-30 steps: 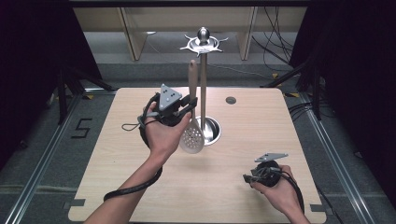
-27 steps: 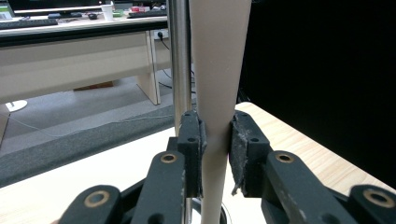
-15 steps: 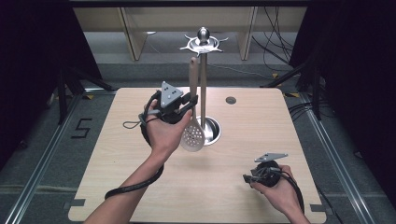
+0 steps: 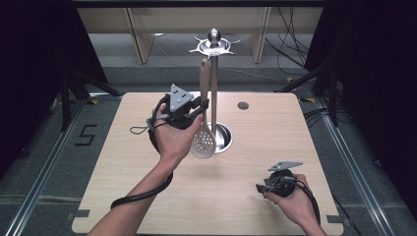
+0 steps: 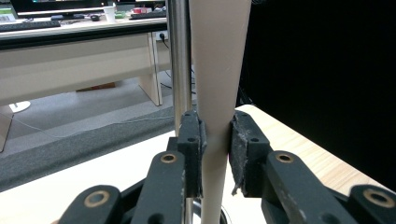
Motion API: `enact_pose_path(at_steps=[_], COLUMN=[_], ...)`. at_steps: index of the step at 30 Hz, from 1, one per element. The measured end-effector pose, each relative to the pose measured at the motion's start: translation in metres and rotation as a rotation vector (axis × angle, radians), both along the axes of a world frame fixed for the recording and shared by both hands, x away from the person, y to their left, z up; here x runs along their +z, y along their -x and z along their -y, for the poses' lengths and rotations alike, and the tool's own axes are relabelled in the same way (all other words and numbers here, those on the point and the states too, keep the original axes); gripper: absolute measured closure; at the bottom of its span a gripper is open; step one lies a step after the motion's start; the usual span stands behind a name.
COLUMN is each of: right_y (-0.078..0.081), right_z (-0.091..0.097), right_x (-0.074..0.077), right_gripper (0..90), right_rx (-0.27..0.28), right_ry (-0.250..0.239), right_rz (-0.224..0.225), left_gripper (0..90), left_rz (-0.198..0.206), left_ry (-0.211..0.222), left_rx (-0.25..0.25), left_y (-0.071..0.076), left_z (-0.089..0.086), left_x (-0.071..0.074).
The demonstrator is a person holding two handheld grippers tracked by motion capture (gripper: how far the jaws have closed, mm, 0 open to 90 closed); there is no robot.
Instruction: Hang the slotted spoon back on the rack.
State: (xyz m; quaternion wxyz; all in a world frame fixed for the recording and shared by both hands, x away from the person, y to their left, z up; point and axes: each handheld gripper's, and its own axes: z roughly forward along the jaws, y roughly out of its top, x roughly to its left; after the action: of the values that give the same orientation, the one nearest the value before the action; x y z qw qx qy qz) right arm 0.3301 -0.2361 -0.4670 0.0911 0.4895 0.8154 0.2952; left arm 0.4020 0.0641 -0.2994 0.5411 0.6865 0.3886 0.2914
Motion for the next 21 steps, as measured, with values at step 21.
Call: enact_pose_path(at_steps=[21], right_y=[-0.0001], right_z=[0.0003], right_x=[0.0003], right_gripper=[58.3], right_rx=[0.002], right_ry=[0.007], right_rz=[-0.003], left_gripper=[74.7], left_rz=[-0.014], left_ry=[-0.005], left_rx=[0.005], left_y=[-0.0046], left_z=[0.0019], left_x=[0.0010])
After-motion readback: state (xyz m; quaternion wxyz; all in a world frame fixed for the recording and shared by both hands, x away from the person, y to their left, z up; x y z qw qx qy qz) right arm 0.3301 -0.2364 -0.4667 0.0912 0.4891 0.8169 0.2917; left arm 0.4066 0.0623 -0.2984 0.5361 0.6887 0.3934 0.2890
